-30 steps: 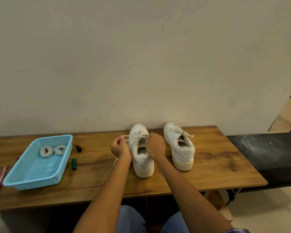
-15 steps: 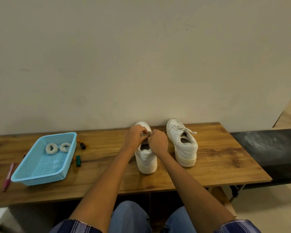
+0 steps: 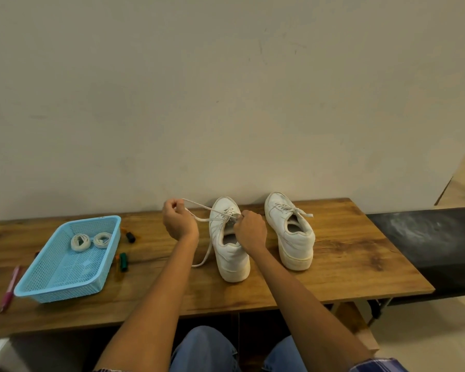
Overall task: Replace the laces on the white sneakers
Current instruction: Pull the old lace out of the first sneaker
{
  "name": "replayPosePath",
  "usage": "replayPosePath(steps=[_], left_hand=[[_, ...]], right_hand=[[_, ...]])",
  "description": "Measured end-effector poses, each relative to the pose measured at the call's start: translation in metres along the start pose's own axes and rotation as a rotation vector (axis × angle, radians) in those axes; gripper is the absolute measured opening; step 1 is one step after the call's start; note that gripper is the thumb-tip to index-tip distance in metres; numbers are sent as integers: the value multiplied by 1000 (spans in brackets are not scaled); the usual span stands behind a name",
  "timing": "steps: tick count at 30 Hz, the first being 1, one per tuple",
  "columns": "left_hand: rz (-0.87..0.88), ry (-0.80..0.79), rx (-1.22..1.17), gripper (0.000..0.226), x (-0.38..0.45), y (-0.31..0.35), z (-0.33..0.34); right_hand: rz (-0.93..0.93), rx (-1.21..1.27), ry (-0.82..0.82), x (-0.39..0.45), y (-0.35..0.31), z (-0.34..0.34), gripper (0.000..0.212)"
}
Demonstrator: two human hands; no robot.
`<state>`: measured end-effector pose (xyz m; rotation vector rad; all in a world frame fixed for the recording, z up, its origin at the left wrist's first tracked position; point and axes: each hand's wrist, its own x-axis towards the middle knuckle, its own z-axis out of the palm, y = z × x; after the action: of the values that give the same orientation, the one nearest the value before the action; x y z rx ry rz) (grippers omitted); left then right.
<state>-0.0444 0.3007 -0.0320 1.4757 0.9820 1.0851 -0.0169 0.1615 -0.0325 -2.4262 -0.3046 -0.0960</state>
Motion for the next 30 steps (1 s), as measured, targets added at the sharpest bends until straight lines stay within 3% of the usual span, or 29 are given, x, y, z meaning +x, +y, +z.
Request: replayPosePath(steps=[3,5,7,9,11,13,17,20,24,28,30], left_hand=[[51,-108,207,15,-2,9,6],[45,-180,379,32,-8,14,7],[148,-229,438,45,-15,14,7],[415,-323,360,30,-23,10,10],[646,-538,368,14,-31,6,11],[749,-718,470,15,-32,1,12],[814,-720,624,17,-33,1,13],[700,-621,449,13,-37,6,6],[311,-235,170,17,-16,22,-11],[256,-390,550,24,9,19,-24],[154,-451,670,39,6,13,-26]], right_hand=[[9,-2,-2,1,0,0,21],[9,-14,-9,2,0,0,20],[9,-23,-17,3,0,0,19],[8,-16,-20,3,0,0,19],[8,-14,-18,2,0,0,18],[19,-11,-18,1,0,0,18],[33,5,-17,1,-1,0,19],[38,15,-11,0,0,-1,17],[65,47,4,1,0,0,18],[65,48,5,1,0,1,17],[60,48,3,0,-1,1,17]])
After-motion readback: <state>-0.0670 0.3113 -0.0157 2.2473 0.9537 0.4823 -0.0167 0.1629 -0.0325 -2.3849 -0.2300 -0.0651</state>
